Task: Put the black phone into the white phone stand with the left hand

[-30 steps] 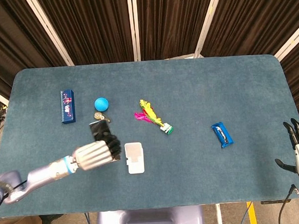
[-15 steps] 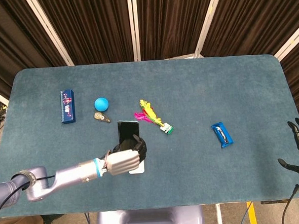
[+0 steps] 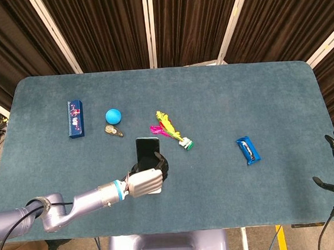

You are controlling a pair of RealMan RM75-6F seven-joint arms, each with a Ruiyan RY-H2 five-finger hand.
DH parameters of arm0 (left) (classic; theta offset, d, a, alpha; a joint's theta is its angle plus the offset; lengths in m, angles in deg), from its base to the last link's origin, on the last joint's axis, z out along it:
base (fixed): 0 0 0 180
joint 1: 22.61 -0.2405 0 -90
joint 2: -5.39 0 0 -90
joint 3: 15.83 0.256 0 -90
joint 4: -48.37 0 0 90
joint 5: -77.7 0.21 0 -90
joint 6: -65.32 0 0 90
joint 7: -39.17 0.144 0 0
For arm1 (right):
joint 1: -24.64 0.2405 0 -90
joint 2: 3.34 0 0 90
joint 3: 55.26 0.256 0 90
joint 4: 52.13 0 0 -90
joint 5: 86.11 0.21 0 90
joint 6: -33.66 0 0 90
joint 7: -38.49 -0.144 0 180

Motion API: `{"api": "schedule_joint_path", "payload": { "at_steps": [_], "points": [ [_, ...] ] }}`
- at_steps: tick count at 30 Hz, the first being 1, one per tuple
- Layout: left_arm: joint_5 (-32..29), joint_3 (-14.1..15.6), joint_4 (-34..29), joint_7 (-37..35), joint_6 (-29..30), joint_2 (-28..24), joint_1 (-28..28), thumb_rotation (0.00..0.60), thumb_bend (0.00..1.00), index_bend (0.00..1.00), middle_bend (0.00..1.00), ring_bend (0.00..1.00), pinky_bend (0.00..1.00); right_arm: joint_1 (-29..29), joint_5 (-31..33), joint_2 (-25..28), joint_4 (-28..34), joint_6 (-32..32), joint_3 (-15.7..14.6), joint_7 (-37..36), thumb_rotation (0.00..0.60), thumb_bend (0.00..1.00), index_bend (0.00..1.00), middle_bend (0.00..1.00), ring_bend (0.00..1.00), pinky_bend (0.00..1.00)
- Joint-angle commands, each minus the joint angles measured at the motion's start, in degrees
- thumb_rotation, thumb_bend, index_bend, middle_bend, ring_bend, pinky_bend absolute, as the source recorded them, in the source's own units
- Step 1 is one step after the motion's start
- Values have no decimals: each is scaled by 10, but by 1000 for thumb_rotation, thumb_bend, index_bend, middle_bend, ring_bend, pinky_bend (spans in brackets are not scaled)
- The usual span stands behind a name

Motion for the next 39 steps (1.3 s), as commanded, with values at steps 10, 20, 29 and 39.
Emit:
{"api": "schedule_joint_path", "payload": {
  "at_steps": [10, 20, 29, 39],
  "points": [
    [-15, 12, 26, 2, 12, 19, -7, 600, 0, 520, 387, 426, 389, 0, 1, 1, 0, 1, 0, -2, 600, 0, 0, 0, 0, 0],
    [-18, 22, 32, -2, 16, 31, -3, 600, 0, 519, 387, 426, 389, 0, 2, 1, 1, 3, 0, 0, 600, 0, 0, 0, 0, 0],
    [-24, 28, 33, 13, 19, 40, -6, 600, 0, 496, 385, 423, 380, -1, 2, 2, 2, 2, 0, -2, 600, 0, 0, 0, 0, 0],
    [-47, 26, 28, 40, 17, 43, -13, 600, 0, 321, 161, 249, 334, -2, 2, 5, 2, 3, 0, -7, 600, 0, 0, 0, 0, 0]
  ]
}}
